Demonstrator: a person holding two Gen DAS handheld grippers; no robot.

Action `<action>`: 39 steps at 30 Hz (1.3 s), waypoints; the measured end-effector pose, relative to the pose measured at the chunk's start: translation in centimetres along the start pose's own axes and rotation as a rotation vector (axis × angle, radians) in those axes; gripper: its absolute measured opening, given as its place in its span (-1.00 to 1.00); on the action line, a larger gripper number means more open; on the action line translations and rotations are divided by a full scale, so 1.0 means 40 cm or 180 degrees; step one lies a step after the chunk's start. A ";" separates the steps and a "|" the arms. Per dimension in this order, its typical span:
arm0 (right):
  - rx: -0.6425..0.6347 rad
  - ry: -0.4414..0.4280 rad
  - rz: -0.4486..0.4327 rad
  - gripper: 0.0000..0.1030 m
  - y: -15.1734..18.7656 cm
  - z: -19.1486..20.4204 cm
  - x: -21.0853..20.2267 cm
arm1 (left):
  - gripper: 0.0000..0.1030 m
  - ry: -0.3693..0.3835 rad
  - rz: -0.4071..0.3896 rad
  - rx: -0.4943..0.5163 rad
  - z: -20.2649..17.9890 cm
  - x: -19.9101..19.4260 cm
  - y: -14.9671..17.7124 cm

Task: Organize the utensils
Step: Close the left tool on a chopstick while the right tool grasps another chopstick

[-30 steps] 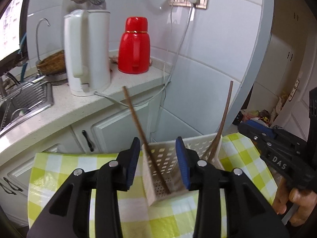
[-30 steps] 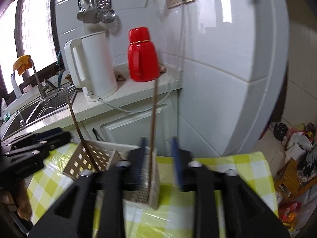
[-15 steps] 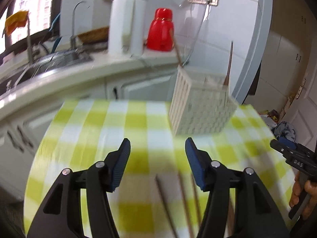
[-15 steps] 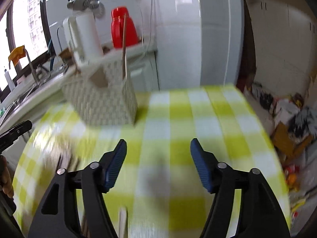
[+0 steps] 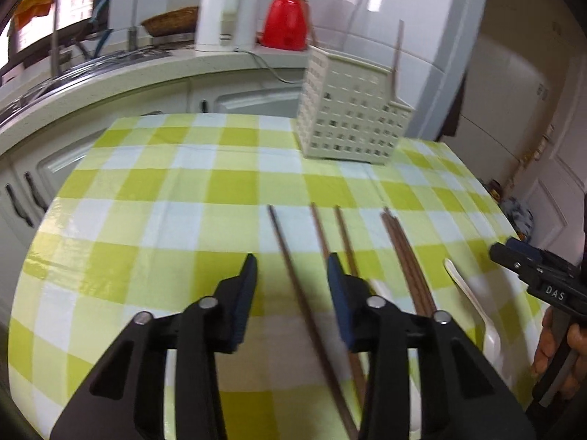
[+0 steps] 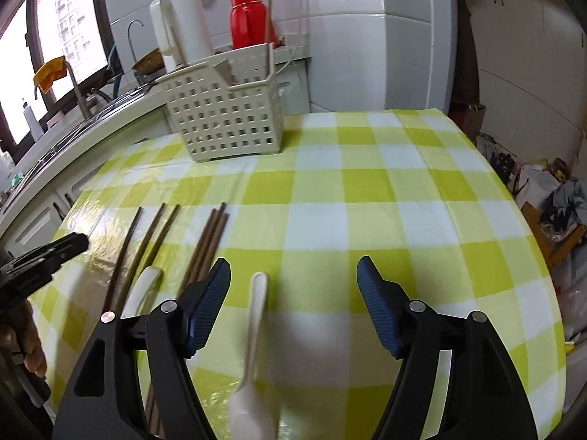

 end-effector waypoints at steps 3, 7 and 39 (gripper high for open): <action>-0.0038 0.0011 0.0006 0.29 0.002 0.011 -0.001 | -0.55 0.0125 0.0083 0.0130 -0.034 0.020 -0.003; -0.0029 0.0046 -0.0003 0.29 0.002 0.011 -0.001 | -0.67 0.0225 0.0221 0.0243 -0.070 0.060 -0.011; -0.0439 -0.0030 0.0315 -0.08 -0.011 0.136 0.083 | -0.84 0.0166 0.0567 0.0322 -0.052 0.172 -0.042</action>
Point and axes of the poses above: each gripper's, at about its wrist camera, not at the fingertips, and x roughly the way its jaws point, z to its left, y to its underside, the point moved 1 cm from there along x, roughly the way its jaws point, and after that the axes turned 6 degrees about z, right-handed, at the moved point
